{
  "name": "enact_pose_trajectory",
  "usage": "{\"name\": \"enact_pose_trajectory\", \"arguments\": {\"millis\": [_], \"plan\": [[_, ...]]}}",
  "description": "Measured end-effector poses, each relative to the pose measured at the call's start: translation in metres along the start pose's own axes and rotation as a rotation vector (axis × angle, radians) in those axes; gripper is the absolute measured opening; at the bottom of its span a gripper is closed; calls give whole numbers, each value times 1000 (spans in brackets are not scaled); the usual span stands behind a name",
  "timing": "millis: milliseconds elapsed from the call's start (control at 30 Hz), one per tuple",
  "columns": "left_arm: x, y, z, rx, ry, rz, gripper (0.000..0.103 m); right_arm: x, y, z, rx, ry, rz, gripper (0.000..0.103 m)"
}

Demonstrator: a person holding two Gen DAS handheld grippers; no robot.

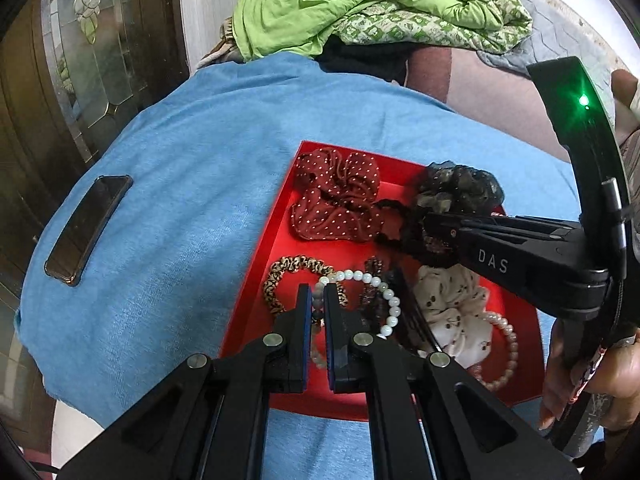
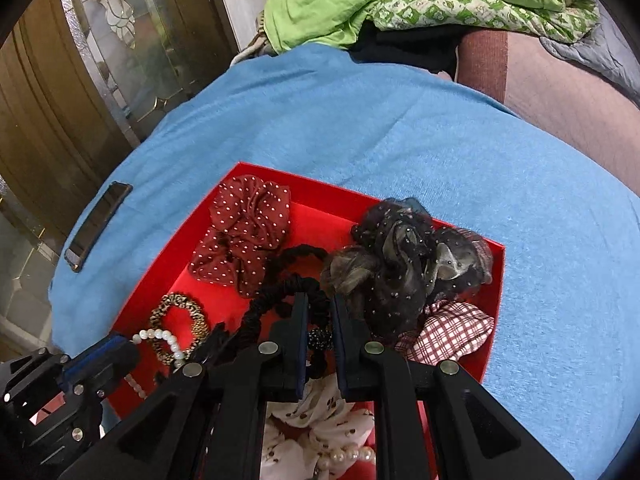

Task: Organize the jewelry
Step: 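Carry both bracelets into the red tray and open both tools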

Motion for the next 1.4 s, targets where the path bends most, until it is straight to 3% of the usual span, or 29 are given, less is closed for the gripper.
{"name": "enact_pose_trajectory", "arguments": {"millis": [733, 767, 867, 1067, 1200, 1367, 1400], "plan": [[14, -7, -7, -34, -13, -36, 6, 20, -6, -3, -11, -24, -33, 14], [13, -6, -7, -34, -16, -35, 11, 19, -6, -3, -8, -20, -33, 17], [4, -4, -8, -40, -9, -13, 50, 12, -6, -4, 1, -7, -23, 33], [-26, 3, -6, -33, -4, 51, 54, -29, -4, -15, 3, 9, 70, 48], [-48, -1, -4, -8, 42, 84, 65, -61, -13, -16, 13, -6, 131, 56], [-75, -11, -8, -9, 112, 130, 68, -91, -35, -15, -6, -46, 172, 63], [-80, -13, -9, -13, 123, 138, 72, -97, -41, -14, -10, -58, 180, 64]]}}
Point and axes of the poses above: each gripper's, at about its wrist camera, not at the fingertips, and x roughly the way its jaws point, z to its right, y to its top, the point moved 6 cm from there along x, roughly the way its jaws point, and after that the axes turned 13 degrees about x, right-handed, at the moved point
